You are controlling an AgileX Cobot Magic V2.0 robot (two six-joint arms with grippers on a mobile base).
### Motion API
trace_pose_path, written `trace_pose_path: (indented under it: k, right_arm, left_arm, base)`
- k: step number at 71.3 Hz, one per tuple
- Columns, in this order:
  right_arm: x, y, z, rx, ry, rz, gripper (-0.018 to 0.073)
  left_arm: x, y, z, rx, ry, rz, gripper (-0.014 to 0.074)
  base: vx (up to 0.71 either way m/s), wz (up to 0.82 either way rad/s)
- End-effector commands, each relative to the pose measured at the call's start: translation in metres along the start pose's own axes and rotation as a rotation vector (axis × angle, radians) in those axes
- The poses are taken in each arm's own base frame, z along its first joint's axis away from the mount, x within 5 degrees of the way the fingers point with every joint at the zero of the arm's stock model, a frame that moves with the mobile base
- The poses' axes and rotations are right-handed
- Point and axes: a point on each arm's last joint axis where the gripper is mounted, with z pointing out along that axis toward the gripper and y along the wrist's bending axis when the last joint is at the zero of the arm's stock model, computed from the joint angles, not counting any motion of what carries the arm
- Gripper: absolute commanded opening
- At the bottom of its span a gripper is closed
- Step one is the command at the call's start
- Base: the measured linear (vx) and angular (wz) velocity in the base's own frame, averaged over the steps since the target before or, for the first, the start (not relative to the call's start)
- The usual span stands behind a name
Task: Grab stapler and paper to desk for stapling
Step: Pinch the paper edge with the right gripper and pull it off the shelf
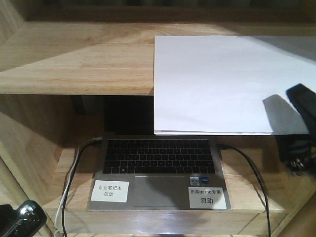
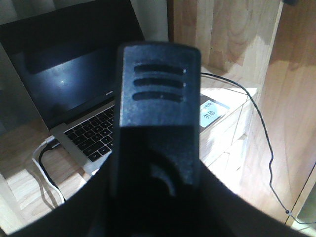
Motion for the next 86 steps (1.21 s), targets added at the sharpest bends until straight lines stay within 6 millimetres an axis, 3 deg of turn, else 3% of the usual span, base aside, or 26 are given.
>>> trace_pose_path:
  k: [1, 9, 27, 43, 66, 86]
  right_arm:
    - [-0.003, 0.013, 0.008, -0.094, -0.006, 0.024, 0.0239]
    - [-0.002, 0.013, 0.008, -0.089, 0.006, 0.029, -0.0017]
    - [0.001, 0.023, -0.001, -0.155, 0.025, -0.002, -0.0012]
    - [0.007, 0.025, -0.03, -0.237, 0.018, -0.048, -0.0004]
    - [0.013, 0.044, -0.074, -0.428, -0.018, -0.193, -0.0003]
    - [0.021, 0.027, -0.106, -0.459, -0.037, -0.19, -0.0003]
  left_arm:
    - [-0.017, 0.002, -0.003, -0.019, -0.117, -0.033, -0.0006]
    - [-0.017, 0.002, -0.003, -0.019, -0.117, -0.033, -0.0006]
    - [-0.017, 0.002, -0.003, -0.019, -0.117, -0.033, -0.0006]
    - [-0.017, 0.002, -0.003, -0.019, -0.117, -0.033, -0.0006]
    - [-0.017, 0.002, -0.003, -0.019, -0.117, -0.033, -0.0006]
    - [-0.017, 0.002, -0.003, -0.019, -0.117, -0.033, -0.0006]
  base:
    - [0.0, 0.0]
    - [0.0, 0.0]
    - [0.0, 0.0]
    - [0.0, 0.0]
    - [0.0, 0.0]
    - [0.0, 0.0]
